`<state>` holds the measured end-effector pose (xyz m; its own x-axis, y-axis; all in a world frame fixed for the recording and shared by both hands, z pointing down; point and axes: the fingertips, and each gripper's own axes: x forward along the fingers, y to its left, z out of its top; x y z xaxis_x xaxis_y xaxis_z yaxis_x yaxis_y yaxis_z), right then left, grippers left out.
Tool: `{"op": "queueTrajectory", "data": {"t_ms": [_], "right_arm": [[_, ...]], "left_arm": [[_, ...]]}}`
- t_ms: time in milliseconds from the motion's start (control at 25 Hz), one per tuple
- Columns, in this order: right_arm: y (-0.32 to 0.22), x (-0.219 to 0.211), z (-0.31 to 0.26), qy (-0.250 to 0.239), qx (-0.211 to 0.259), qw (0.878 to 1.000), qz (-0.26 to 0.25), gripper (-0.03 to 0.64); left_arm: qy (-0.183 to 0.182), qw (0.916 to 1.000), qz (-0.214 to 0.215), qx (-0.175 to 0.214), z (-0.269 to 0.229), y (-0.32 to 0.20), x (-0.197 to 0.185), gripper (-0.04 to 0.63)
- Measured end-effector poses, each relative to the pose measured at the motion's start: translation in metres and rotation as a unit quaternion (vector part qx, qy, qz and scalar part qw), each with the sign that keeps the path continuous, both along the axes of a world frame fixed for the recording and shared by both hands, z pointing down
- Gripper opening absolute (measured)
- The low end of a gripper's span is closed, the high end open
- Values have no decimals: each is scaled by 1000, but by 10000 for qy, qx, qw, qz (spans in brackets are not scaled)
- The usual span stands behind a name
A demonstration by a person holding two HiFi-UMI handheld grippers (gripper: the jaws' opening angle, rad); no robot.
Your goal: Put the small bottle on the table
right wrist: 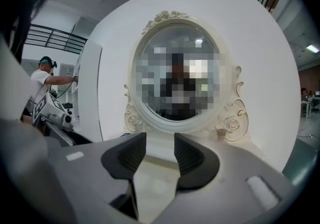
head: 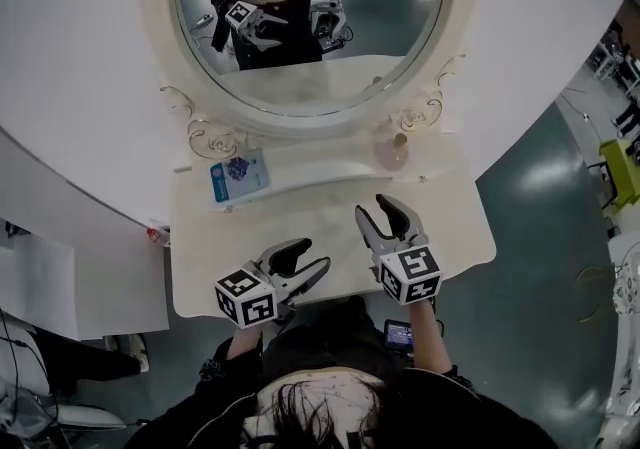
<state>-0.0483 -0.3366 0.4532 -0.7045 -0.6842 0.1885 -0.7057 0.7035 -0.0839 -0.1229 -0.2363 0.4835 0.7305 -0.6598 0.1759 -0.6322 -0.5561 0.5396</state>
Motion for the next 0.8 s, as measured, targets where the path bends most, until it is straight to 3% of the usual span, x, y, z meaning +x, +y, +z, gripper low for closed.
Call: {"op": "queueTrajectory", "data": {"t_ms": [400, 800], "right_arm": [[111, -47, -6, -80, -11, 9998, -160, 184], [188, -49, 1, 14, -229, 9997, 0, 183]], "left_arm": [[22, 9998, 155, 82, 2, 75, -31, 247], [276, 9982, 533, 6, 11, 125, -22, 247]]}}
